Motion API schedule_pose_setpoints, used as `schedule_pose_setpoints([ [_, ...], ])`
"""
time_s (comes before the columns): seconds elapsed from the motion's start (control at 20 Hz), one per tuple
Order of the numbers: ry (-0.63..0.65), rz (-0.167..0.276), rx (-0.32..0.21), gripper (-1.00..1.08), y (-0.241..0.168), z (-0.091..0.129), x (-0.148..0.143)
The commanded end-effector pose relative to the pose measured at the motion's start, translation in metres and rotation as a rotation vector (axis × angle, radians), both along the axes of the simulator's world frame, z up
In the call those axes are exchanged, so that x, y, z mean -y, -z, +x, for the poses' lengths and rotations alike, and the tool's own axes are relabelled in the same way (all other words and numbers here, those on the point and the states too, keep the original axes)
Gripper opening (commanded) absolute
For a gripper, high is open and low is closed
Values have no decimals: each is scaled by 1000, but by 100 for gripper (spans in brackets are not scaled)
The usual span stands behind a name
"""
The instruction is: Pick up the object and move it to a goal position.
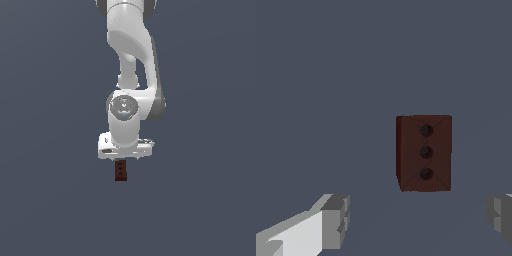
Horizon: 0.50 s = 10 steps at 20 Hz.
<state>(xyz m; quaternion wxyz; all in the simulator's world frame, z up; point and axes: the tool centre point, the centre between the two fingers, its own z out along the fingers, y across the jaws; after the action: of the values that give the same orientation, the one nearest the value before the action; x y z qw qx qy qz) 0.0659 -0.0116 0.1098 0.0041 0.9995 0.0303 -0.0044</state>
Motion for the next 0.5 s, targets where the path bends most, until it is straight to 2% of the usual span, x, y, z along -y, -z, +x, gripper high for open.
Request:
schedule_pose_setpoints([
  [0.0,4,3,4,100,11,9,7],
  [0.45,12,8,9,100,32,22,21],
])
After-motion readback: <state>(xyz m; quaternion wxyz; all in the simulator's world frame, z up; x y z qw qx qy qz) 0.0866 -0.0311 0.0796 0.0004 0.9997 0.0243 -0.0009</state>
